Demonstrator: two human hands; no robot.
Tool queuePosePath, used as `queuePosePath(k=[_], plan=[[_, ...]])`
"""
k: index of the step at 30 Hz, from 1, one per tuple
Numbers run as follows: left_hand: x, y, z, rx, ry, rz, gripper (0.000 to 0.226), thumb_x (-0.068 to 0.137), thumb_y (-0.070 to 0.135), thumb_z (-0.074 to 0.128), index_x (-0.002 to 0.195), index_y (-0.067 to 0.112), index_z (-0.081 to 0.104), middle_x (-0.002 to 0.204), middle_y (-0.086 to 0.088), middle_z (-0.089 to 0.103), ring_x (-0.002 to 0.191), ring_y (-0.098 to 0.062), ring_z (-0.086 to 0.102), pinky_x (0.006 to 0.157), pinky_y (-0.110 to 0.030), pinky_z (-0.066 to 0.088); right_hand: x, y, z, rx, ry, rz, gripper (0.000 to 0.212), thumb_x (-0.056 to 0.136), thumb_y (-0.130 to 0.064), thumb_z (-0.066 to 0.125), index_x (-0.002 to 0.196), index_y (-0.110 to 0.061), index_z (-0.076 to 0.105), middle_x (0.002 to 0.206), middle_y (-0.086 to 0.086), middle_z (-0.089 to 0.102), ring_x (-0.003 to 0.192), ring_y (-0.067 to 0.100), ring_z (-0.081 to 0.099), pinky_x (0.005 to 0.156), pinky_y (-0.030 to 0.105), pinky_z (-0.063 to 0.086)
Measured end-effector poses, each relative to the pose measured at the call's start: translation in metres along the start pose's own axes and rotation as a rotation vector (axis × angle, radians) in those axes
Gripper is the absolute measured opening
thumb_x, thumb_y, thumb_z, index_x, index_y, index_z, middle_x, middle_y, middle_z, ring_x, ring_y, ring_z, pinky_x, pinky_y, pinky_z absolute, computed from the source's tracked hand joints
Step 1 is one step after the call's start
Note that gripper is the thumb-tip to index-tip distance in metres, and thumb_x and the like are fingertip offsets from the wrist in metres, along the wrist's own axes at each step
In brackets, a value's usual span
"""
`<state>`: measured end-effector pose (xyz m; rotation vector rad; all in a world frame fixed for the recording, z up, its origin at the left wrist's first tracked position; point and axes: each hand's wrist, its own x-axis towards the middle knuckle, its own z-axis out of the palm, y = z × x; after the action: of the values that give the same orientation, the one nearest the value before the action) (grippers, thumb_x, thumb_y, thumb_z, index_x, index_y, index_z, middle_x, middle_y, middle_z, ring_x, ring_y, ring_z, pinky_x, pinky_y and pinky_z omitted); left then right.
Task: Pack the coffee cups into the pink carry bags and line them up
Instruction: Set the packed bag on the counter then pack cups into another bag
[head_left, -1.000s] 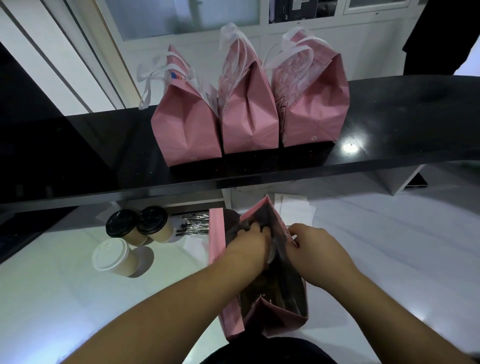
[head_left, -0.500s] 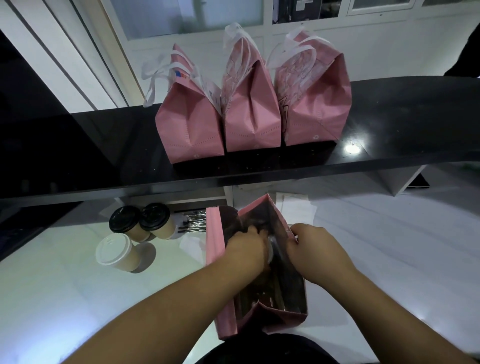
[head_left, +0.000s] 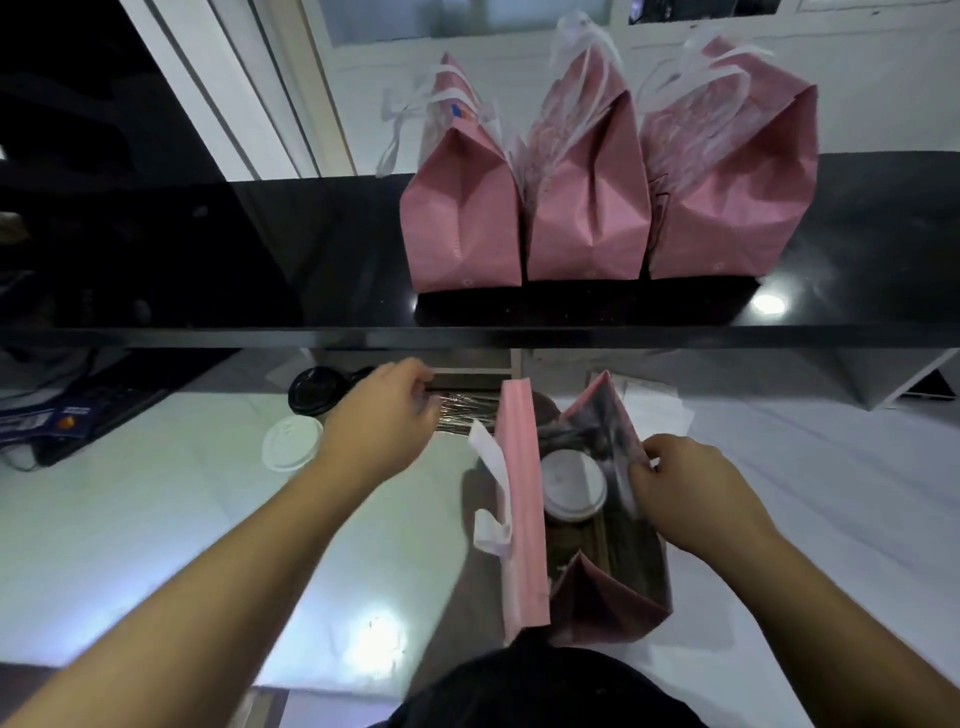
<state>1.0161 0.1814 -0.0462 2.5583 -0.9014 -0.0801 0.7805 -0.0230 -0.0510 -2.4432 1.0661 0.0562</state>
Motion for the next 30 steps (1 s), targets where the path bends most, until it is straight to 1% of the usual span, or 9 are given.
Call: queuePosePath(k=[4, 8, 11, 14, 17, 20, 23, 27, 30], plan=[[0.004, -0.082, 0.000, 0.126, -0.120, -0.275, 0.031, 0.091, 0.034, 0.059, 0.117, 0.018, 0.063, 0.115, -0.008, 0.067, 0.091, -0.031, 0.063, 0.075, -0.041, 0.054, 0.004, -0.004, 0.004, -0.024, -0.014, 0.015, 0.031, 0.099, -0.041, 0.048, 0.089, -0.020, 0.069, 0.070, -0.004, 0.068, 0.062, 0.018, 0.066, 0.062, 0.040, 0.061], [-0.003, -0.127, 0.004, 0.207, -0.109, -0.429, 0.053, 0.091, 0.040, 0.061, 0.137, 0.016, 0.052, 0.132, -0.013, 0.054, 0.120, -0.039, 0.054, 0.090, -0.049, 0.051, 0.006, -0.007, 0.007, -0.037, -0.008, 0.028, 0.030, 0.099, -0.043, 0.050, 0.093, -0.021, 0.069, 0.073, -0.005, 0.067, 0.066, 0.016, 0.065, 0.063, 0.040, 0.061], [0.000, -0.141, 0.012, 0.221, -0.114, -0.451, 0.058, 0.090, 0.044, 0.064, 0.138, 0.014, 0.050, 0.135, -0.013, 0.050, 0.125, -0.039, 0.049, 0.094, -0.050, 0.049, 0.005, -0.007, 0.010, -0.040, 0.000, 0.037, 0.032, 0.099, -0.047, 0.050, 0.094, -0.022, 0.069, 0.074, -0.004, 0.069, 0.066, 0.017, 0.066, 0.062, 0.040, 0.061], [0.006, -0.150, 0.021, 0.197, -0.164, -0.486, 0.066, 0.091, 0.048, 0.064, 0.143, 0.012, 0.045, 0.139, -0.013, 0.048, 0.130, -0.039, 0.046, 0.100, -0.050, 0.047, 0.005, -0.007, 0.013, -0.033, 0.026, 0.044, 0.033, 0.098, -0.049, 0.050, 0.099, -0.022, 0.070, 0.070, -0.008, 0.064, 0.064, 0.014, 0.064, 0.056, 0.034, 0.055], [0.008, -0.159, 0.031, 0.185, -0.192, -0.502, 0.067, 0.090, 0.043, 0.062, 0.145, 0.011, 0.042, 0.142, -0.012, 0.047, 0.131, -0.040, 0.045, 0.105, -0.050, 0.045, 0.005, -0.006, 0.015, -0.041, 0.043, 0.058, 0.033, 0.099, -0.046, 0.051, 0.106, -0.021, 0.071, 0.069, -0.009, 0.062, 0.064, 0.012, 0.063, 0.055, 0.032, 0.052], [0.005, -0.164, 0.039, 0.143, -0.166, -0.524, 0.060, 0.089, 0.035, 0.060, 0.141, 0.012, 0.041, 0.141, -0.010, 0.044, 0.126, -0.041, 0.045, 0.101, -0.051, 0.046, 0.004, -0.005, 0.015, -0.047, 0.049, 0.075, 0.032, 0.099, -0.044, 0.052, 0.110, -0.021, 0.072, 0.071, -0.006, 0.065, 0.064, 0.013, 0.064, 0.058, 0.034, 0.055], [0.002, -0.165, 0.041, 0.108, -0.141, -0.554, 0.059, 0.090, 0.031, 0.061, 0.141, 0.010, 0.039, 0.141, -0.011, 0.041, 0.124, -0.042, 0.045, 0.099, -0.051, 0.047, 0.004, -0.005, 0.013, -0.055, 0.038, 0.075, 0.033, 0.099, -0.043, 0.052, 0.112, -0.020, 0.072, 0.072, -0.004, 0.066, 0.063, 0.013, 0.064, 0.056, 0.033, 0.054], [-0.007, -0.160, 0.034, 0.142, -0.142, -0.549, 0.064, 0.090, 0.038, 0.062, 0.142, 0.011, 0.038, 0.141, -0.012, 0.040, 0.124, -0.042, 0.044, 0.099, -0.049, 0.046, 0.006, -0.004, 0.011, -0.061, 0.012, 0.063, 0.033, 0.100, -0.043, 0.052, 0.112, -0.019, 0.071, 0.071, -0.006, 0.065, 0.062, 0.012, 0.065, 0.053, 0.030, 0.050], [-0.019, -0.148, 0.020, 0.140, -0.116, -0.530, 0.067, 0.084, 0.042, 0.066, 0.140, 0.014, 0.041, 0.138, -0.009, 0.040, 0.124, -0.038, 0.042, 0.094, -0.049, 0.049, 0.007, -0.001, 0.009, -0.058, -0.017, 0.046, 0.032, 0.100, -0.045, 0.052, 0.108, -0.021, 0.071, 0.070, -0.008, 0.067, 0.059, 0.012, 0.067, 0.053, 0.030, 0.054]])
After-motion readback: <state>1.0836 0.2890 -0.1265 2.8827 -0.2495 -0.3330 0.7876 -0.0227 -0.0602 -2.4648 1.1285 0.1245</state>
